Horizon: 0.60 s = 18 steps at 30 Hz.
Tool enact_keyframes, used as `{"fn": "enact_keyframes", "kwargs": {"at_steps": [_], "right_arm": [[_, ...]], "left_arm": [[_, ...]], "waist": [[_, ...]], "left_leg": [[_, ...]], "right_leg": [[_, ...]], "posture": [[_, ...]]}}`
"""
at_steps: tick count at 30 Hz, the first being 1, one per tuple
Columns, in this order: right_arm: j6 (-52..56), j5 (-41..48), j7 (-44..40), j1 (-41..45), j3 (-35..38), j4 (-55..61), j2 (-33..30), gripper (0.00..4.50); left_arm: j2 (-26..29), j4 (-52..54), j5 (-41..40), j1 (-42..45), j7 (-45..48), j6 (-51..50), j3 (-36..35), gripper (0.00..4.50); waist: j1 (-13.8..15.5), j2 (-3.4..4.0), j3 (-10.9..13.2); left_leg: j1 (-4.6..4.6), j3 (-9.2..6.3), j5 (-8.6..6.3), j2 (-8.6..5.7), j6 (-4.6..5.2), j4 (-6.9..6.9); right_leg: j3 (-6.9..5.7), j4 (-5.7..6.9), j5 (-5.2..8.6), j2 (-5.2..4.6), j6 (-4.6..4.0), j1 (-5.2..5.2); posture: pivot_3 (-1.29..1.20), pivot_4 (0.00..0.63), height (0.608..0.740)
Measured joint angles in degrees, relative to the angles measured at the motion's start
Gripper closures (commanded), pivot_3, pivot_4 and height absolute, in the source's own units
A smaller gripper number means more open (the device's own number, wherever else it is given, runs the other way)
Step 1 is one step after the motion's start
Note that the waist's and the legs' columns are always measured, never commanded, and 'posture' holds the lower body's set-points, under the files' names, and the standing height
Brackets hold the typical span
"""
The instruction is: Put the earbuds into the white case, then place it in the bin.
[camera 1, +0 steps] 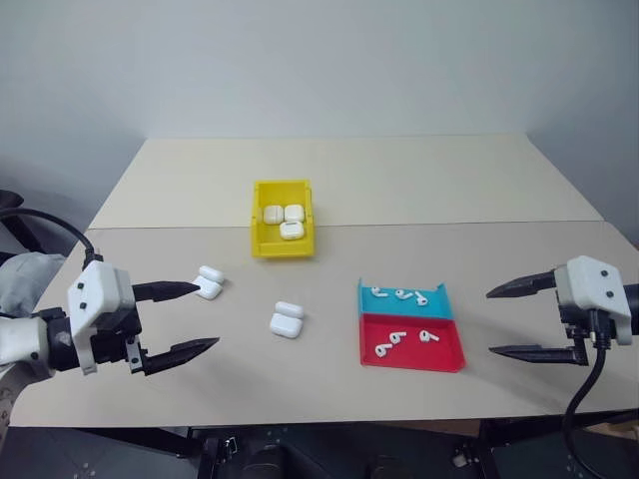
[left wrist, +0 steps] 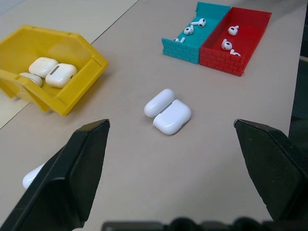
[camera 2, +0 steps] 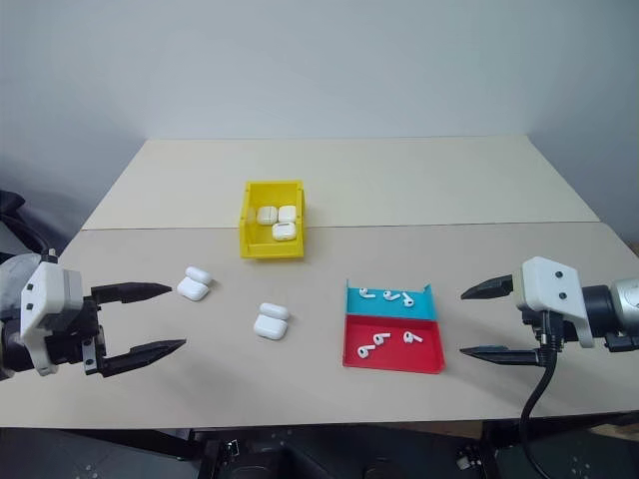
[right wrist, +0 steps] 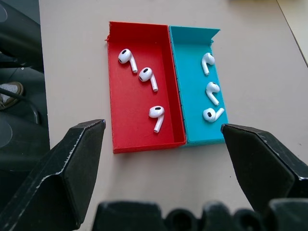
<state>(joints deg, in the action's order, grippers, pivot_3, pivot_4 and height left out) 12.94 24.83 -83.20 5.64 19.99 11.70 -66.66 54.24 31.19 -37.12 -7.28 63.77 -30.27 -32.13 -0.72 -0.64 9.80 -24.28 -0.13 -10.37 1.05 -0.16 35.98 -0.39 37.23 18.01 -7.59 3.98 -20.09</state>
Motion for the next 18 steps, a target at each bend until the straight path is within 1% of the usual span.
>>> {"fn": "enact_keyframes", "kwargs": {"at_steps": [8, 12, 16, 18], "right_arm": [[-0.09, -0.09, 0.27, 0.63, -1.08, -0.28, 0.00, 0.04], [-0.38, -0.61, 0.82, 1.57, -1.72, -1.24, 0.00, 0.04], [-1.28, -1.26, 1.11, 3.09, -3.78, -2.12, 0.04, 0.04], [-1.62, -1.86, 1.47, 3.74, -4.59, -2.63, 0.07, 0.04]], "left_arm": [[0.00, 2.43, -1.12, -0.10, -5.15, -2.78, -0.07, 0.00], [0.24, 5.34, 1.93, -2.95, -8.04, -3.31, -0.07, 0.00], [2.77, 8.70, 6.41, -4.06, -13.28, -7.54, 0.13, 0.00], [4.87, 10.34, 6.65, -4.01, -14.48, -10.44, 0.44, 0.00]], "waist": [[-0.05, 0.00, 0.00], [-0.05, 0.00, 0.00], [-0.01, -0.01, 0.00], [-0.02, -0.01, 0.00]], "left_leg": [[0.00, 0.00, 0.00, 0.00, 0.00, 0.00], [0.00, 0.02, 0.00, 0.00, 0.00, -0.01], [0.01, 0.01, 0.00, -0.01, 0.00, 0.01], [0.01, 0.01, 0.00, 0.00, -0.01, -0.01]], "right_leg": [[0.01, 0.00, 0.00, 0.00, 0.00, 0.00], [0.03, 0.00, 0.00, 0.00, 0.00, -0.01], [0.03, 0.00, 0.00, 0.01, 0.00, 0.01], [0.04, 0.00, 0.00, 0.01, 0.00, -0.01]], "posture": [[0.00, 0.150, 0.740], [0.00, 0.150, 0.740], [0.00, 0.150, 0.740], [0.00, 0.150, 0.740]]}}
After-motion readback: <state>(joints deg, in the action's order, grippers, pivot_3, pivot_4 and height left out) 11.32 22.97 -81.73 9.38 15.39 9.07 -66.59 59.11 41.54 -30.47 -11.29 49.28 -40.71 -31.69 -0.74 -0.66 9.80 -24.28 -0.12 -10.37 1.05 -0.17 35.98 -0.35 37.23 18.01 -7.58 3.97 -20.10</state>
